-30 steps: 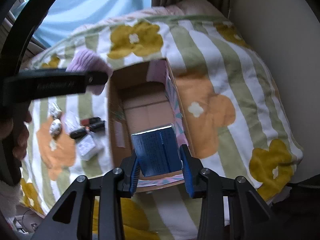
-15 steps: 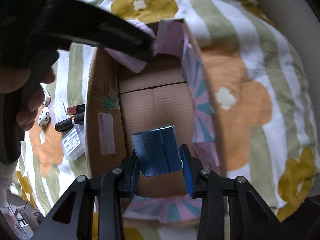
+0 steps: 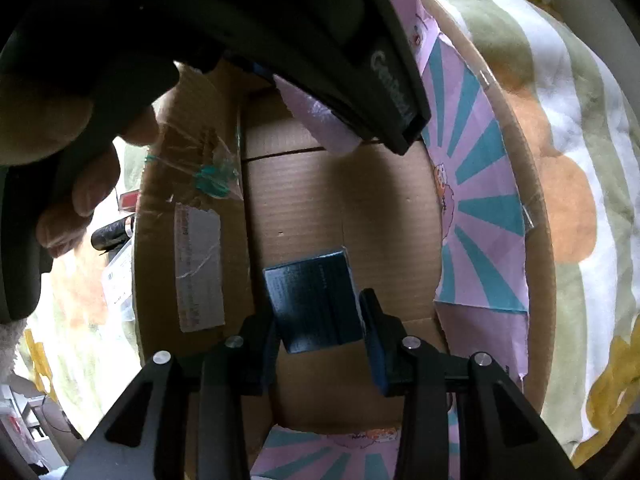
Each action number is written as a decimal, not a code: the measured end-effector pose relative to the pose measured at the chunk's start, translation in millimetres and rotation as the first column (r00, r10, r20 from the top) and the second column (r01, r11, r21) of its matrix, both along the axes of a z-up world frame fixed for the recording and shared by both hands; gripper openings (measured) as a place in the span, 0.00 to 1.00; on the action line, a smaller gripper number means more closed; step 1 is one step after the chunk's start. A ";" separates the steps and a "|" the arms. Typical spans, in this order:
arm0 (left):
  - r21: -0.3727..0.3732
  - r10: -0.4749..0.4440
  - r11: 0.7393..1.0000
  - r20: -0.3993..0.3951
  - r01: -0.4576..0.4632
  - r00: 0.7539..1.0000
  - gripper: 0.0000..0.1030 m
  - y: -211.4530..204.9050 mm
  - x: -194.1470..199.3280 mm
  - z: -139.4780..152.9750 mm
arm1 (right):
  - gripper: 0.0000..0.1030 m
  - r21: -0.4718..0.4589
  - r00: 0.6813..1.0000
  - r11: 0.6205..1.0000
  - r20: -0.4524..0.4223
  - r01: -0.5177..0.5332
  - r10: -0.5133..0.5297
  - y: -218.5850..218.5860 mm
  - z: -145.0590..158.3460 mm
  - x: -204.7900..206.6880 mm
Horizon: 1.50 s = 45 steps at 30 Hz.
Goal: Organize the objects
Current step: 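Open both tools to drop the pink roll and blue cube into the box, then withdraw both tools from the box back toward the remaining items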
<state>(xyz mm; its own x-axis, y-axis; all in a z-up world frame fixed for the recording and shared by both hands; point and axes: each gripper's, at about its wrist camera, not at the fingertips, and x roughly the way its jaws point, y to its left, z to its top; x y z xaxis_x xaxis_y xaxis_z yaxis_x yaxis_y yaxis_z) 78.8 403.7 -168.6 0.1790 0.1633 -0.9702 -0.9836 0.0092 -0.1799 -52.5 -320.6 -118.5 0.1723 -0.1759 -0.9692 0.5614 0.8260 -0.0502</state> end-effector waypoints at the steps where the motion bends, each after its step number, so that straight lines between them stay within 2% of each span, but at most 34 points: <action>1: 0.002 -0.004 1.000 -0.001 0.004 1.000 0.51 0.4 0.3 -0.1 | 0.34 -0.010 1.000 1.000 -0.003 -0.004 0.004 -0.1 -0.2 -0.8; 2: 0.006 -0.005 1.000 -0.009 0.005 1.000 0.52 1.1 0.3 0.5 | 0.36 -0.021 1.000 1.000 -0.007 -0.013 0.013 0.6 -0.3 -1.4; 3: 0.014 -0.005 1.000 -0.022 0.005 1.000 0.60 2.1 0.1 2.0 | 0.44 -0.030 1.000 0.999 -0.003 -0.024 0.024 2.2 0.7 -2.5; 4: 0.025 -0.006 1.000 -0.031 0.007 0.999 0.69 3.1 -0.3 4.3 | 0.63 -0.031 0.999 0.999 0.011 -0.036 0.036 3.2 2.1 -3.9; 5: 0.036 -0.011 0.999 -0.036 0.013 0.999 0.98 3.7 -0.7 6.8 | 0.78 -0.027 0.999 0.999 0.033 -0.042 0.043 4.7 4.4 -6.0; 6: 0.054 -0.014 0.998 -0.046 0.016 0.999 1.00 3.9 -1.3 10.6 | 1.00 -0.026 0.998 0.999 0.051 -0.043 0.044 6.0 6.2 -8.4; 16: 0.057 -0.031 0.998 -0.043 0.033 0.999 1.00 1.8 -8.6 15.1 | 1.00 -0.045 0.994 0.998 0.103 -0.032 0.036 9.8 15.4 -24.3; 25: 0.082 -0.051 0.995 -0.015 0.052 0.999 1.00 -8.4 -2.5 37.4 | 1.00 -0.060 0.991 0.996 0.104 -0.072 0.078 24.0 36.2 -20.2; 29: 0.106 -0.033 0.994 0.001 0.032 0.999 1.00 -21.7 -10.8 57.9 | 1.00 -0.076 0.988 0.993 0.120 -0.088 0.097 35.8 56.6 -22.4; 35: 0.160 0.033 0.986 0.042 -0.040 0.999 1.00 -52.9 -28.1 105.3 | 1.00 -0.122 0.982 0.984 0.125 -0.127 0.142 61.4 94.8 -29.0; 39: 0.212 0.076 0.974 0.052 -0.085 0.996 1.00 -83.9 -45.2 141.3 | 1.00 -0.171 0.975 0.972 0.124 -0.164 0.186 81.7 120.6 -35.4; 45: 0.284 0.175 0.942 0.043 -0.180 0.984 1.00 -144.0 -78.7 187.6 | 1.00 -0.193 0.958 0.960 0.163 -0.204 0.237 112.1 153.1 -41.3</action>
